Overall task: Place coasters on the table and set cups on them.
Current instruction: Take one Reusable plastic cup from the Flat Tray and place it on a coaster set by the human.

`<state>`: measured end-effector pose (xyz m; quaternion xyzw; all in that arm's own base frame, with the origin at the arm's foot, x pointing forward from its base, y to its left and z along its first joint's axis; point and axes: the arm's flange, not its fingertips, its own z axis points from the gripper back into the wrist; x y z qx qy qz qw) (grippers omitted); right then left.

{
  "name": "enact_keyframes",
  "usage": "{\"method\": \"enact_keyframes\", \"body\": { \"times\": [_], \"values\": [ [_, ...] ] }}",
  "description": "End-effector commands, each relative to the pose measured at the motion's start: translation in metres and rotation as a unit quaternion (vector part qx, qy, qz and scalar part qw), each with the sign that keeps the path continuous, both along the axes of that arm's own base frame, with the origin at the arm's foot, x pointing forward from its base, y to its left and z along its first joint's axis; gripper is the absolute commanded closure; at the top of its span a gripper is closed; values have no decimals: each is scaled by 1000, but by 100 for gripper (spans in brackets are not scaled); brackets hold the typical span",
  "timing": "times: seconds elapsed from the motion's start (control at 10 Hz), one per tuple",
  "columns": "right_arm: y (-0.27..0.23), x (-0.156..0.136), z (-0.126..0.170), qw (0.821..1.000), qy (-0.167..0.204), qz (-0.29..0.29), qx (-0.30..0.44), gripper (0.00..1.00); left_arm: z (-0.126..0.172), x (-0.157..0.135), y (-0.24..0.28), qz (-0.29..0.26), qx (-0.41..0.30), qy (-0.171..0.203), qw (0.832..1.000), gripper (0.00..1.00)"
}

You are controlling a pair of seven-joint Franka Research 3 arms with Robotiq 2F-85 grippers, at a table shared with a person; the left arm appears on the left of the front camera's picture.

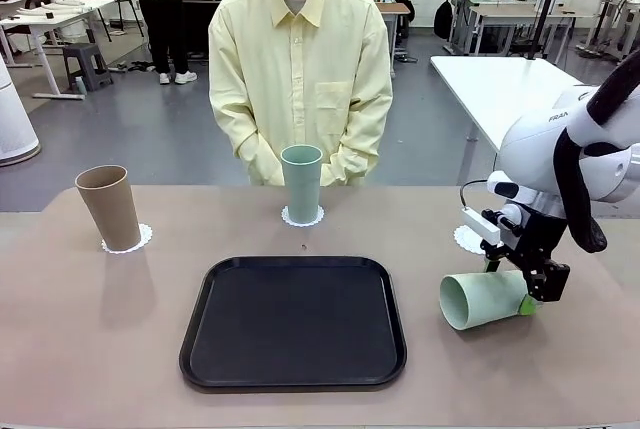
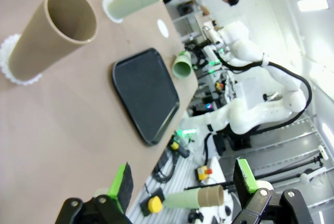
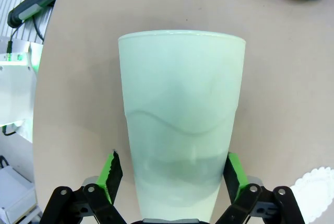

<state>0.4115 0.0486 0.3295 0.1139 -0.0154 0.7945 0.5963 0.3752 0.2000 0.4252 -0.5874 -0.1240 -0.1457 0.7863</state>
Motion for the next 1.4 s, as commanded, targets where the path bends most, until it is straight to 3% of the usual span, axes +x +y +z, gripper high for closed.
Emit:
{"method": "enact_keyframes", "body": {
  "times": [0.0,0.1,0.2,0.3,0.4,0.6,0.7,0.8,0.9,1.0,1.3],
  "values": [
    [4,7,1,1000,-2,-8,4,11,3,0,-1,7,0,5,1000,0],
    [4,7,1,1000,0,-7,5,20,3,0,-1,7,0,5,1000,0],
    [4,6,2,1000,0,-5,6,70,3,0,-1,7,0,5,1000,0],
    [4,5,3,1000,-1,-4,6,78,3,0,-1,7,0,5,1000,0],
    [4,5,3,1000,-2,-4,5,100,3,0,-1,7,0,5,1000,0],
    [3,4,4,1000,-2,-3,8,100,3,0,-1,7,0,5,1000,0],
    [2,2,11,1000,-8,0,17,78,3,0,-1,7,0,5,1000,0],
    [1,0,17,1000,-12,2,28,78,3,0,-1,7,0,5,1000,0],
    [0,-2,25,999,-19,3,42,97,3,0,-1,7,0,5,1000,0],
    [-1,-6,36,998,-8,2,57,35,3,0,-1,7,0,5,1000,0],
    [-26,-5,103,979,-9,28,201,35,3,0,-1,7,0,5,1000,0]
  ]
}}
